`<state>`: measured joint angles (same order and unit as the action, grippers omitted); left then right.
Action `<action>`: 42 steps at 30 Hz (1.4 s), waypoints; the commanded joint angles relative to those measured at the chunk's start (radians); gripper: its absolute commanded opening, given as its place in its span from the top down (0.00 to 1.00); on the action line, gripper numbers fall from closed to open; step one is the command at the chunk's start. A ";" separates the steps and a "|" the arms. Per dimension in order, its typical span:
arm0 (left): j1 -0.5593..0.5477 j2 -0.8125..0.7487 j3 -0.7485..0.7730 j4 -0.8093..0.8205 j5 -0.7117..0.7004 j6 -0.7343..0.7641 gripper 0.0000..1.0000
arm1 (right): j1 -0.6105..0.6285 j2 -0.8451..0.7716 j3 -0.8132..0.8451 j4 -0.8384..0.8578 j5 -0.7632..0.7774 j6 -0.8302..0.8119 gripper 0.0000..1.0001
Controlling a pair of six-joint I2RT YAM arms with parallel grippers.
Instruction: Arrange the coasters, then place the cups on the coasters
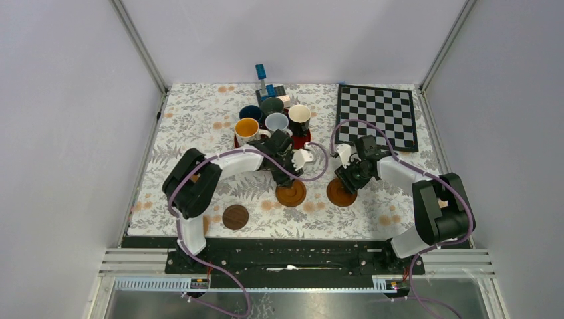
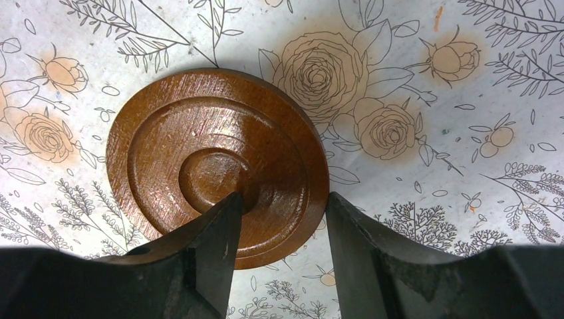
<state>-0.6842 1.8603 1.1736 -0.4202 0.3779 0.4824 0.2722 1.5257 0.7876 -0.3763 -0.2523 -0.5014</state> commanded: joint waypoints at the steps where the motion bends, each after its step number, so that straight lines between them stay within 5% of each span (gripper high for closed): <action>1: -0.013 0.062 0.067 0.044 0.002 -0.059 0.74 | -0.007 -0.010 0.006 -0.061 -0.032 0.005 0.44; 21: -0.033 0.148 0.162 0.041 0.076 -0.133 0.70 | -0.007 0.093 0.094 -0.003 0.038 0.088 0.46; 42: -0.090 0.252 0.258 0.093 0.084 -0.233 0.69 | -0.126 0.080 0.074 -0.012 0.038 -0.004 0.46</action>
<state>-0.7513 2.0537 1.3991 -0.3397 0.4496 0.2893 0.1528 1.6035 0.8654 -0.3695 -0.2264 -0.4660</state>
